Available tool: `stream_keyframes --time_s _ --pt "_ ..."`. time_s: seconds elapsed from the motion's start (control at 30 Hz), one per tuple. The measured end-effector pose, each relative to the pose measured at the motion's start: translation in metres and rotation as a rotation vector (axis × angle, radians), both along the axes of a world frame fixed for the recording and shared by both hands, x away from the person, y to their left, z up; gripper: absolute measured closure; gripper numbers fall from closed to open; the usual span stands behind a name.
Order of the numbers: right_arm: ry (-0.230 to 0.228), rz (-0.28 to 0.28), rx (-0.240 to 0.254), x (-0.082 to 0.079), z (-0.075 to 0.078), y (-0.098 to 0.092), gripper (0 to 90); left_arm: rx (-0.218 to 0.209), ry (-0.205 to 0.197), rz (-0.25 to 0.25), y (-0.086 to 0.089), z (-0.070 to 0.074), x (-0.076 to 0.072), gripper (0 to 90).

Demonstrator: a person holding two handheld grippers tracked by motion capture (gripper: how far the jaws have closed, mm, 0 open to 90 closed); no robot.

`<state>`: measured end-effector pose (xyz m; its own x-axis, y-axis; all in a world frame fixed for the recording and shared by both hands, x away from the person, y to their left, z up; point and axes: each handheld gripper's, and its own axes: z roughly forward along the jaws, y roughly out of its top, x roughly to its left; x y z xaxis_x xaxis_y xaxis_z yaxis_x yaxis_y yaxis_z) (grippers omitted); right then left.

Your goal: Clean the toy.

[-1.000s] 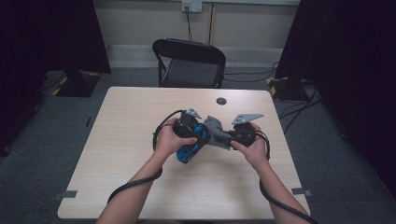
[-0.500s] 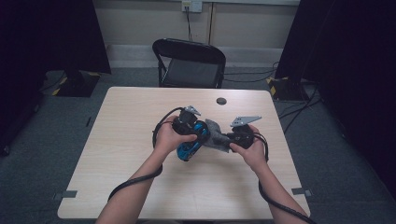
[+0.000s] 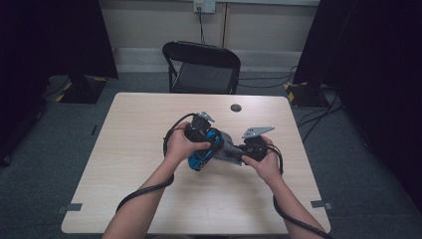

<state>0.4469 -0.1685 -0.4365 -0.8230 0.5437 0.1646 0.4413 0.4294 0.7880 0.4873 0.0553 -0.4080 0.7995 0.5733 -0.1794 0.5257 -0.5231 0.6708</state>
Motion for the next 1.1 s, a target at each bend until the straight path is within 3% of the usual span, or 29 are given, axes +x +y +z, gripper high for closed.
stream_keyframes --time_s 0.57,1.1 --pt "-0.004 0.065 -0.029 -0.008 -0.008 0.018 71.8 -0.026 -0.005 0.021 -0.002 0.007 0.005 25.3" --pt "0.027 0.109 -0.014 -0.015 -0.023 0.036 71.8 -0.04 -0.015 0.041 -0.001 0.011 0.009 25.3"
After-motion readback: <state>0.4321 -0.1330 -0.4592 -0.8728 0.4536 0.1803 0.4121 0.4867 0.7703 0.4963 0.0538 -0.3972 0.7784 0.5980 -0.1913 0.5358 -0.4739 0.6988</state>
